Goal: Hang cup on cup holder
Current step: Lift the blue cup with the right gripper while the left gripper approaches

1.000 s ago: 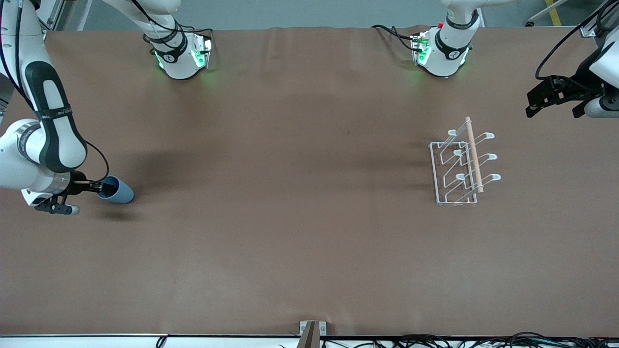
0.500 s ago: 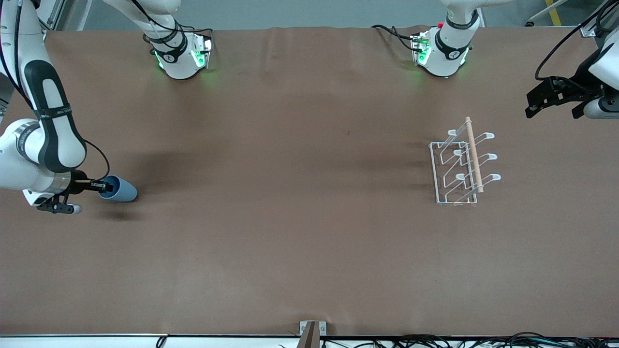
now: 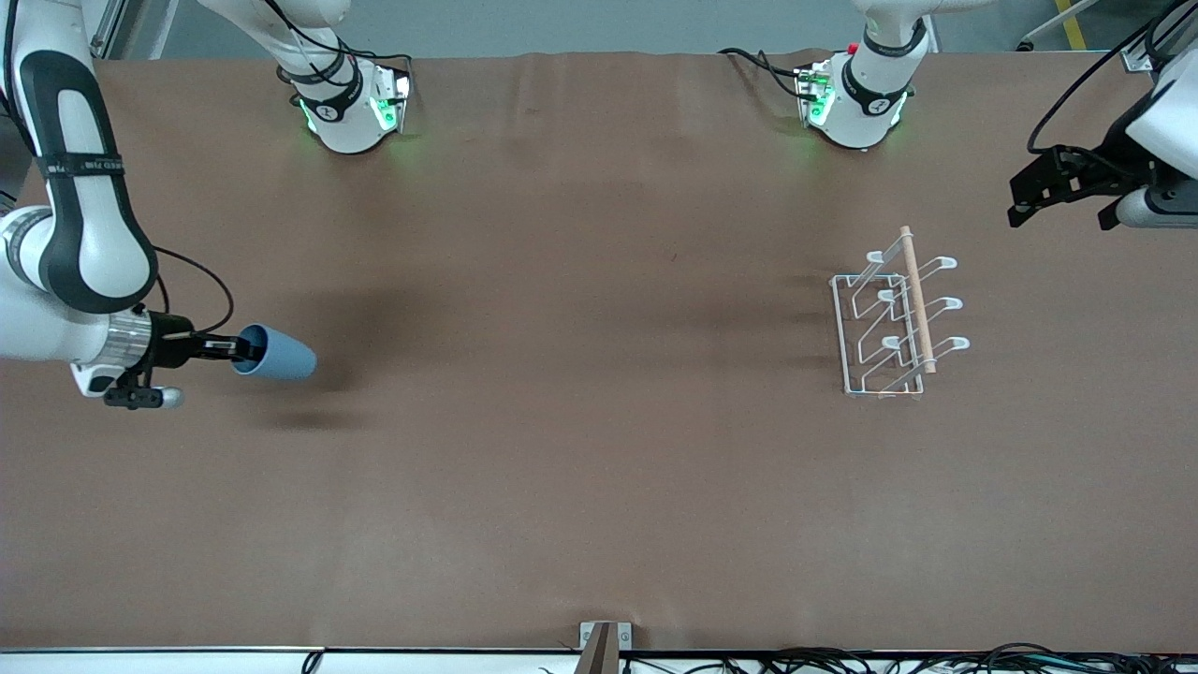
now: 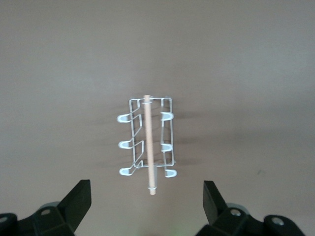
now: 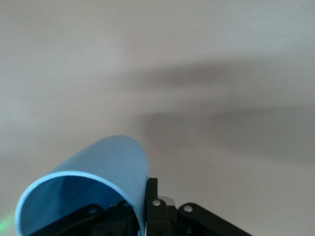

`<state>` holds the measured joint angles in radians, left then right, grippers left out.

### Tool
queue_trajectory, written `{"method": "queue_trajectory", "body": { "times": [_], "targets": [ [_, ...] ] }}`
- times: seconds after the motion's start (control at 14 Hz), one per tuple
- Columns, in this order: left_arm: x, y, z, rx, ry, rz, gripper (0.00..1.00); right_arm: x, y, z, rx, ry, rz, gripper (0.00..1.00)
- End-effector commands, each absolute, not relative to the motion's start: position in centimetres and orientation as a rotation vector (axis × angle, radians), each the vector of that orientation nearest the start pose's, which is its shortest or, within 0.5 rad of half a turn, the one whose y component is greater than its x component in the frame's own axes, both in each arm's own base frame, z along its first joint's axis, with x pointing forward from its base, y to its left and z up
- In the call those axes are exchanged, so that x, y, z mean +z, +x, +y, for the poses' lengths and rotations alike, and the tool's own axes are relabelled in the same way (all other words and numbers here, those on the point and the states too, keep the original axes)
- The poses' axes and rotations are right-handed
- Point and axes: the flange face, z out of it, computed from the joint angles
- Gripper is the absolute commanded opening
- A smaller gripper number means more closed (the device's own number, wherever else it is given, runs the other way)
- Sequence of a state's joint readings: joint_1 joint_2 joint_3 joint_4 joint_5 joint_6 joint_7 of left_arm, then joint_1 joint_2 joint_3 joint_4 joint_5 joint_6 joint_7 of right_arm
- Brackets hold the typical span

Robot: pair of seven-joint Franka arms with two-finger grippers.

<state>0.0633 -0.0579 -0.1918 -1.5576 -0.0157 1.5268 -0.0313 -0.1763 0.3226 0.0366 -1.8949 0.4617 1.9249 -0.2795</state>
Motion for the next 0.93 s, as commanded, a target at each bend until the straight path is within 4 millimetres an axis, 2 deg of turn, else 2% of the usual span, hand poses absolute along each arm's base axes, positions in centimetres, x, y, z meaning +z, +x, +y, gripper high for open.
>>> {"method": "queue_trajectory", "body": {
  "times": [0.0,0.29,0.36,0.43,0.57,0.79,0.86],
  "targets": [
    [65.5,53.1,-11.6,-0.023,-3.162,0.298,1.00,32.6,58.5,-1.7,0.314,-2.440,0.164,0.00],
    [65.5,52.1,-19.4,-0.083,-3.243,0.510,1.00,33.4,57.6,4.2,0.420,-2.114,0.152,0.00],
    [65.3,51.6,-22.4,-0.119,-3.244,0.595,1.00,34.0,57.6,6.7,0.429,-2.044,0.129,0.00],
    [65.3,51.1,-25.0,-0.160,-3.239,0.668,1.00,34.3,57.4,8.3,0.439,-1.991,0.102,0.00],
    [63.6,50.8,-30.4,-0.201,-3.239,0.819,1.00,35.1,57.1,12.4,0.468,-1.890,0.068,0.00],
    [63.3,50.0,-36.9,-0.255,-3.244,0.990,1.00,34.7,56.5,19.1,0.508,-1.738,0.061,0.00],
    [63.1,50.1,-38.3,-0.255,-3.244,1.036,1.00,35.0,56.5,20.2,0.505,-1.706,0.062,0.00]
  ]
}}
